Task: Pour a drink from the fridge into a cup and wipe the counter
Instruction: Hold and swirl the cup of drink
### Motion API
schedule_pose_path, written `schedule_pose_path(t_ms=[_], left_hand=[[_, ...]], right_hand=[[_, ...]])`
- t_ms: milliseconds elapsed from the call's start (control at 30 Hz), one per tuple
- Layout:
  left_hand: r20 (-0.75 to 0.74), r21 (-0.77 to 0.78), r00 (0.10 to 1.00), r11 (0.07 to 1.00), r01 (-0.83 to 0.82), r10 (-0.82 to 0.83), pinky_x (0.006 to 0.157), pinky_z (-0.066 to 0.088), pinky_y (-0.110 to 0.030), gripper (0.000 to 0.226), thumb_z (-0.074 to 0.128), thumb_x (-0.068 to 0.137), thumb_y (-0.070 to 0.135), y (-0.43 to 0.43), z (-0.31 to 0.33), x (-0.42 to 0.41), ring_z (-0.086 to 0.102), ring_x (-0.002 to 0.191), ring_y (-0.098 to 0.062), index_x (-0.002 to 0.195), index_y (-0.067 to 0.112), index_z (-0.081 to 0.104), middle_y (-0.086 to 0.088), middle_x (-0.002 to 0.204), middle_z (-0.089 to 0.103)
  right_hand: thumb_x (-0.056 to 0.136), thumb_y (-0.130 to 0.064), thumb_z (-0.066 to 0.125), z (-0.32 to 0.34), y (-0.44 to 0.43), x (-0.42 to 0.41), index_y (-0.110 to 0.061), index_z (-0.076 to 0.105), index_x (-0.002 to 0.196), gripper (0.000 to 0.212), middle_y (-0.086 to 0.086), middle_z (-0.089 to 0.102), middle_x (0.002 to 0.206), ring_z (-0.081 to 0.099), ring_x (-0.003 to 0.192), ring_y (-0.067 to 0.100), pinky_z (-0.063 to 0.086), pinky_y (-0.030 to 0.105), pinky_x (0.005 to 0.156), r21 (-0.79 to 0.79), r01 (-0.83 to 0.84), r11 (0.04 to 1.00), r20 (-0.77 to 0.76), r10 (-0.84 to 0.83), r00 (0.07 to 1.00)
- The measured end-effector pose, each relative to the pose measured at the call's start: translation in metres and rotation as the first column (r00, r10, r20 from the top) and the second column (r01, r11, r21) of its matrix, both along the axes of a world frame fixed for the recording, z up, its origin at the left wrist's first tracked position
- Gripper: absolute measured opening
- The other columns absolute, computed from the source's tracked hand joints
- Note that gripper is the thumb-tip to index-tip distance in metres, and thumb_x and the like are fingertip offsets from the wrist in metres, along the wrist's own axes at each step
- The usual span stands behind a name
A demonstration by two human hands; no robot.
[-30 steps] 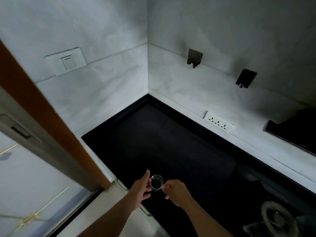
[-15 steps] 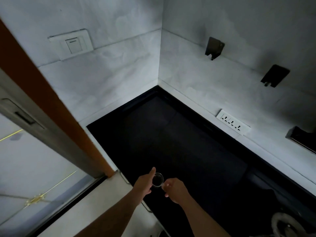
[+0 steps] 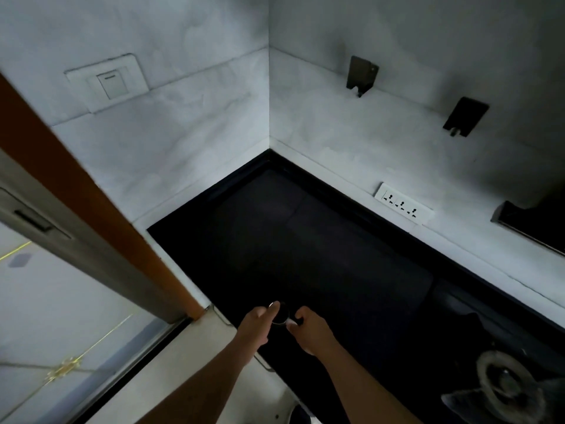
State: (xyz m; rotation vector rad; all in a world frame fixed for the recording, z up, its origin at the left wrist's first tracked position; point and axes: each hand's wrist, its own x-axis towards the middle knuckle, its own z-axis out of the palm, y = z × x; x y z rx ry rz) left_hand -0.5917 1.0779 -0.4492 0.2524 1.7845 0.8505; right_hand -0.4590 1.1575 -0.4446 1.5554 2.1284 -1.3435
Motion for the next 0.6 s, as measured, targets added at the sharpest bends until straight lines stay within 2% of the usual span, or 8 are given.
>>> schedule_pose_path(t_ms=[67,133,233,333,400,433,500,600], left_hand=[[-0.085,0.028,0.995,0.998,0.047,-0.044,0.097,0.053,-0.042,0.046,0.057,0.096,0.050,-0.006,0.010,-0.001,0.062,0.109,-0.024,0.122,0.013,0.060,-0.008,0.113,0.064],[-0.337,0.017,0.933,0.990,0.140,-0.126,0.090,0.054,-0.038,0.040,0.060,0.095,0.045,-0.011,0.016,-0.001,0.063,0.096,-0.020,0.110,0.007,0.064,-0.006,0.099,0.066],[-0.585,0.014,0.781,0.961,0.277,-0.217,0.072,0.049,-0.025,0.024,0.067,0.090,0.033,-0.016,0.036,0.005,0.061,0.087,-0.016,0.101,0.012,0.061,0.003,0.088,0.059],[-0.748,-0.109,0.513,0.840,0.531,-0.421,0.084,0.053,-0.033,0.026,0.066,0.083,0.041,-0.017,0.053,0.018,0.062,0.097,-0.019,0.100,0.023,0.058,0.002,0.098,0.059],[-0.793,-0.242,0.293,0.717,0.654,-0.535,0.090,0.048,-0.032,0.030,0.064,0.085,0.045,-0.018,0.067,0.036,0.056,0.108,-0.019,0.108,0.027,0.055,0.004,0.109,0.056],[-0.796,-0.286,0.218,0.669,0.686,-0.564,0.093,0.046,-0.033,0.033,0.063,0.085,0.047,-0.018,0.073,0.044,0.054,0.113,-0.018,0.112,0.028,0.054,0.005,0.113,0.056],[-0.783,-0.372,0.084,0.573,0.730,-0.616,0.099,0.043,-0.036,0.042,0.062,0.085,0.049,-0.020,0.082,0.066,0.051,0.121,-0.020,0.119,0.028,0.052,0.004,0.120,0.056],[-0.710,-0.494,-0.060,0.435,0.753,-0.701,0.107,0.036,-0.041,0.052,0.061,0.085,0.051,-0.027,0.095,0.099,0.048,0.128,-0.025,0.130,0.026,0.049,0.000,0.130,0.054]], right_hand=[[0.093,-0.039,0.058,0.013,-0.004,0.007,-0.024,0.048,0.097,0.019,-0.002,0.062,0.093,0.057,0.075,0.015,0.040,0.023,0.056,0.054,0.004,0.999,0.019,-0.005,1.000],[0.092,-0.037,0.058,0.025,-0.009,0.014,-0.023,0.050,0.098,0.017,0.001,0.064,0.100,0.060,0.081,0.017,0.046,0.028,0.066,0.108,0.006,0.994,0.030,-0.009,0.999],[0.092,-0.035,0.057,0.043,-0.018,0.029,-0.019,0.056,0.103,0.019,0.004,0.064,0.109,0.063,0.097,0.022,0.051,0.032,0.080,0.229,-0.051,0.972,0.071,0.035,0.997],[0.092,-0.033,0.058,0.056,-0.027,0.044,-0.016,0.056,0.114,0.028,0.010,0.061,0.119,0.058,0.110,0.028,0.049,0.038,0.095,0.355,-0.183,0.917,0.207,0.114,0.972],[0.091,-0.030,0.058,0.065,-0.037,0.059,-0.015,0.056,0.116,0.029,0.012,0.060,0.121,0.056,0.113,0.030,0.046,0.039,0.096,0.400,-0.231,0.887,0.291,0.115,0.950],[0.091,-0.028,0.058,0.069,-0.041,0.066,-0.014,0.056,0.117,0.030,0.013,0.059,0.121,0.055,0.113,0.031,0.044,0.040,0.096,0.414,-0.245,0.877,0.324,0.109,0.940],[0.090,-0.029,0.058,0.077,-0.053,0.085,-0.014,0.055,0.122,0.035,0.013,0.058,0.123,0.053,0.116,0.032,0.042,0.041,0.096,0.420,-0.252,0.872,0.384,0.080,0.920],[0.090,-0.033,0.058,0.087,-0.073,0.116,-0.015,0.052,0.129,0.043,0.014,0.056,0.128,0.050,0.120,0.033,0.040,0.043,0.099,0.380,-0.230,0.896,0.456,0.035,0.889]])
